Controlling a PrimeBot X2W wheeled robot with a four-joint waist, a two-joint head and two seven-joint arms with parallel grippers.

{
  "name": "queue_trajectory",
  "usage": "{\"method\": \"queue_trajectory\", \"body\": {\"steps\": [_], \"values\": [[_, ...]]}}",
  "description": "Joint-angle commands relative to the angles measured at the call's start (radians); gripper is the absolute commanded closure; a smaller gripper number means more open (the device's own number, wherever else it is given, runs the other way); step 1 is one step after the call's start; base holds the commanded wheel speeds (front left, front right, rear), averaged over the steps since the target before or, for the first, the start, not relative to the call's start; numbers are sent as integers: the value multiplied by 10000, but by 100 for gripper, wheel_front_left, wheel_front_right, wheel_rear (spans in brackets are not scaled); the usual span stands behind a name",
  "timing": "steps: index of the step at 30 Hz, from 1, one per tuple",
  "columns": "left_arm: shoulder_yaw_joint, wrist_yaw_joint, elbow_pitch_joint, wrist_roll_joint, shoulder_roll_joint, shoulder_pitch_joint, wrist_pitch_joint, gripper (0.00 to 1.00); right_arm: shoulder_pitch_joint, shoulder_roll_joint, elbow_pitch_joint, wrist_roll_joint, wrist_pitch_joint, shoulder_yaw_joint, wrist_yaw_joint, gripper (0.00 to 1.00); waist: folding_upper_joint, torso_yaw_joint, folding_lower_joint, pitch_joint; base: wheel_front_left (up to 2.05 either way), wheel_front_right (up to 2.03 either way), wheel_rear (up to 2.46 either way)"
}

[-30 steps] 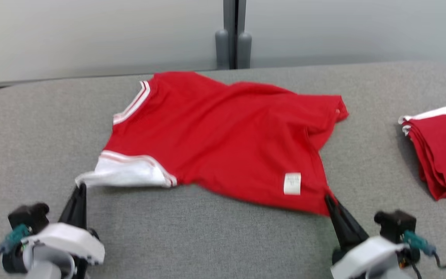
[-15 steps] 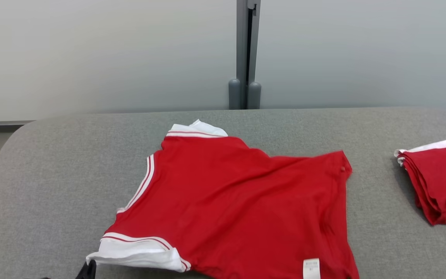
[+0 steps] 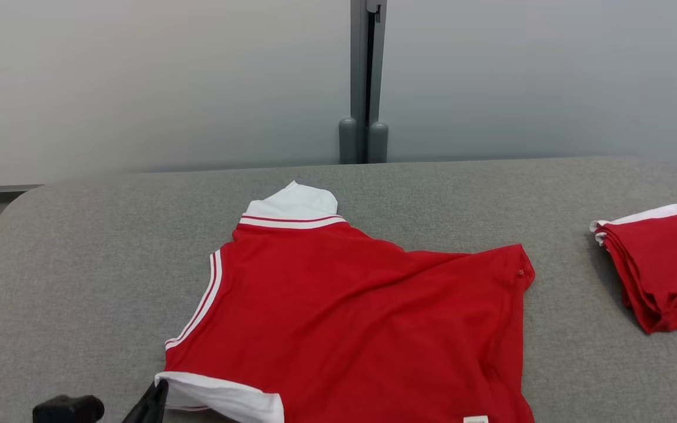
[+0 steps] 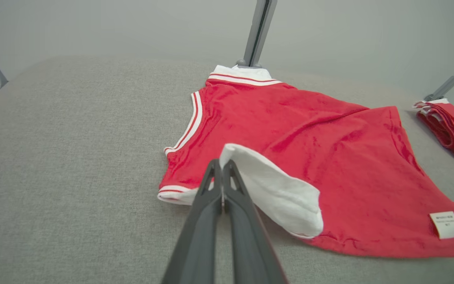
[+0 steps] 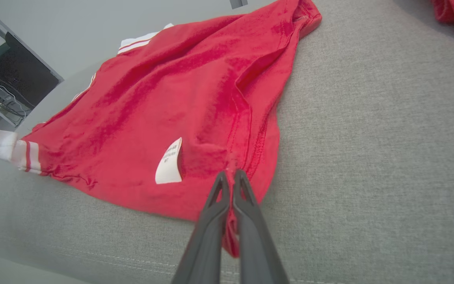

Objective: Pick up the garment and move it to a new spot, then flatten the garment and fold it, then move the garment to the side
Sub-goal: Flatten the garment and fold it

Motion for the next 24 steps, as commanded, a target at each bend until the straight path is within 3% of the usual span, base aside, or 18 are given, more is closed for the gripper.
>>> {"method": "queue_trajectory", "body": {"steps": [1, 7, 22, 23, 24], "values": [[1, -286, 513, -208, -33, -589, -105, 100, -377, 96, 154, 85, 34, -119, -1, 100, -1, -160, 1, 217, 0, 0, 0], [83, -1140, 2440, -509, -73, -2620, -448, 100, -1725, 172, 926, 176, -22, -267, -1, 100, -1, -429, 1, 1069, 0, 0, 0], [7, -2491, 5889, -615, -272, -5953, -1598, 100, -4265, 71, 1991, 182, -929, 178, -1, 100, -1, -625, 1, 2238, 0, 0, 0], [16, -2583, 6122, -636, -314, -6077, -1756, 75, -4361, 70, 2062, 222, -1027, 263, -1, 100, -1, -625, 1, 2288, 0, 0, 0], [19, -2630, 6356, -612, -332, -6163, -1913, 13, -4457, 64, 2118, 257, -1147, 324, -1, 100, -1, -630, 1, 2364, 0, 0, 0]]}}
